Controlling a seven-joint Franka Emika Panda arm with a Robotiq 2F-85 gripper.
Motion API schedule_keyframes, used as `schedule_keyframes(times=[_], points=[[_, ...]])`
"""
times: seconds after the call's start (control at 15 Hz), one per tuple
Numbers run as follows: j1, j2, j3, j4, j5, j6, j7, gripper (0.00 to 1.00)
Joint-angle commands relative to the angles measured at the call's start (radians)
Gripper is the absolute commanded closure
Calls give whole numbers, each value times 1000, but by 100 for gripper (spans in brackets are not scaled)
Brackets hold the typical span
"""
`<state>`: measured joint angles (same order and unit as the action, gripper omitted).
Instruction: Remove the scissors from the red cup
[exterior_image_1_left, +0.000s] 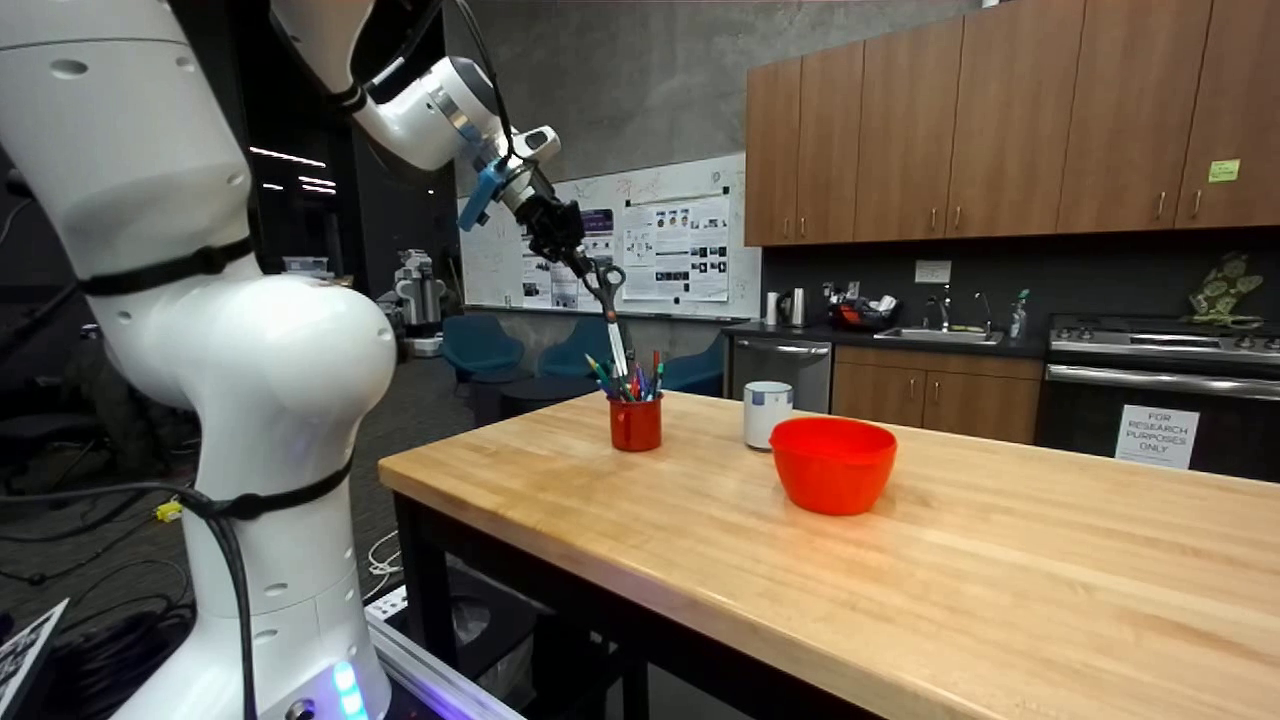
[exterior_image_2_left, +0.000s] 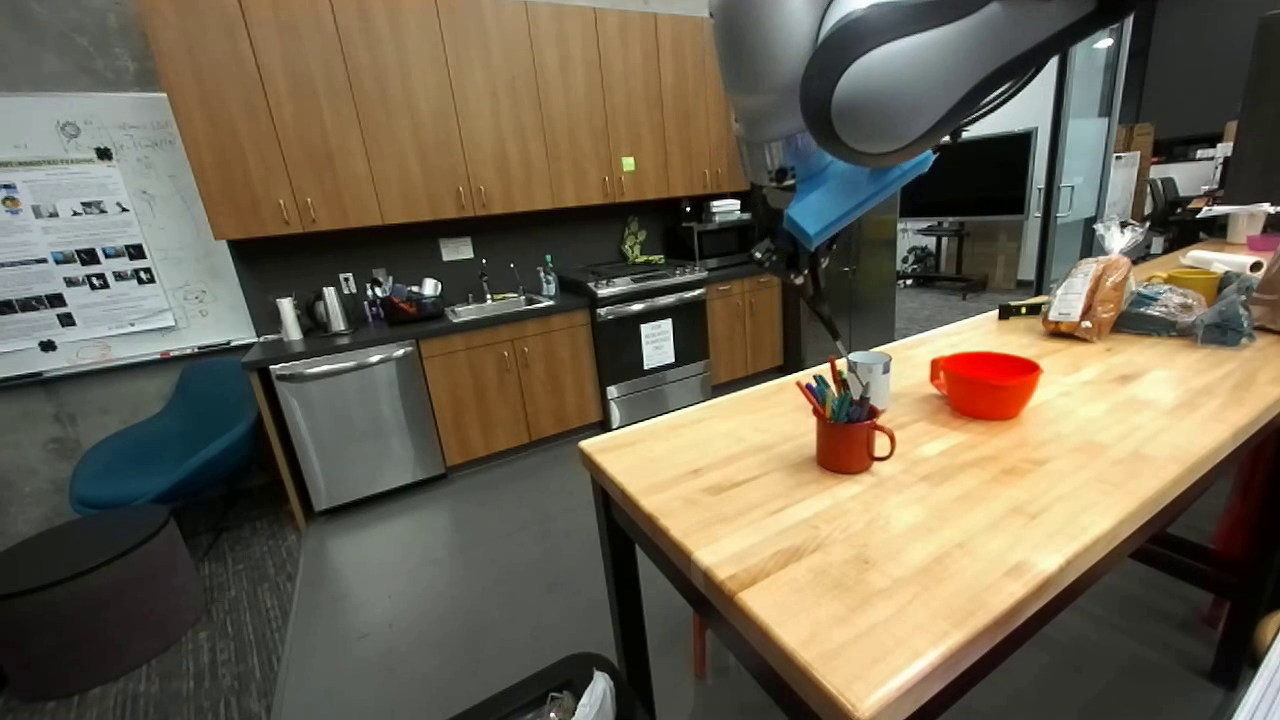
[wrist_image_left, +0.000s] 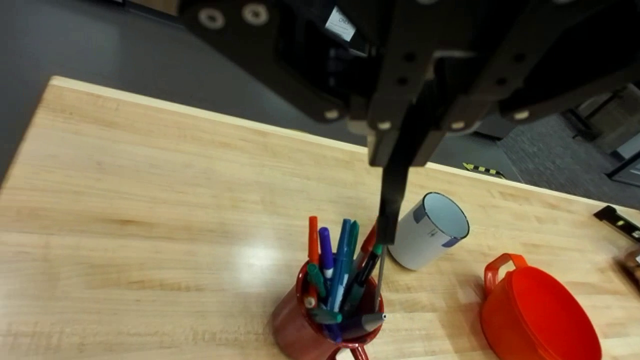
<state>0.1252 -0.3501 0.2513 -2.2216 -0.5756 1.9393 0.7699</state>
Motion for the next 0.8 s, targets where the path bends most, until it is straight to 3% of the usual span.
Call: schedule_keyframes(times=[0.0,0.4,0.73], points=[[25,-61,37,-5,43,-18,-48,97],[68,-62,114,17,106,-18,-78,97],[97,-16,115,14,251,-11,-181,97]])
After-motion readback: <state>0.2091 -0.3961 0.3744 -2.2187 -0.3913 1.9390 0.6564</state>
